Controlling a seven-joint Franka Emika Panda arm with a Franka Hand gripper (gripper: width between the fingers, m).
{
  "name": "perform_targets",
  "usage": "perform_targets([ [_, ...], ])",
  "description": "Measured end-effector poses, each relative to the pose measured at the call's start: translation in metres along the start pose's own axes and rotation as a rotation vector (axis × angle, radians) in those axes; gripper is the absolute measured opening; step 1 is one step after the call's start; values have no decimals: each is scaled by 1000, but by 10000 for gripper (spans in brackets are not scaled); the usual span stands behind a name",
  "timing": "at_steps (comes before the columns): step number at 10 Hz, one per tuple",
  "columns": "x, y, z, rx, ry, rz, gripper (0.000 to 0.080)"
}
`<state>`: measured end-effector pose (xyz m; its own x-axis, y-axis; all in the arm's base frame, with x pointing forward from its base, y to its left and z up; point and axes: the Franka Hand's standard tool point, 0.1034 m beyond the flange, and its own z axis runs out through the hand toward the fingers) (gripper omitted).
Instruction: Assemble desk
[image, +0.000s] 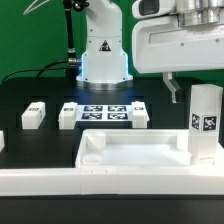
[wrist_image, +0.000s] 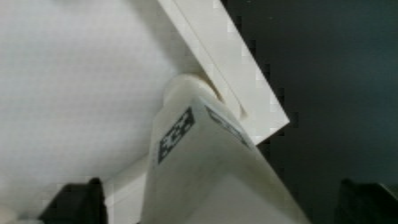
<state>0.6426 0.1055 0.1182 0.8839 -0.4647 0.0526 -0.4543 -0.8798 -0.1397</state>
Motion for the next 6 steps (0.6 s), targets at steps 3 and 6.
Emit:
perform_targets([
  [3, -7, -10, 1, -54, 18, -519, 649],
  [6, -7, -10, 2, -51, 17, -461, 375],
])
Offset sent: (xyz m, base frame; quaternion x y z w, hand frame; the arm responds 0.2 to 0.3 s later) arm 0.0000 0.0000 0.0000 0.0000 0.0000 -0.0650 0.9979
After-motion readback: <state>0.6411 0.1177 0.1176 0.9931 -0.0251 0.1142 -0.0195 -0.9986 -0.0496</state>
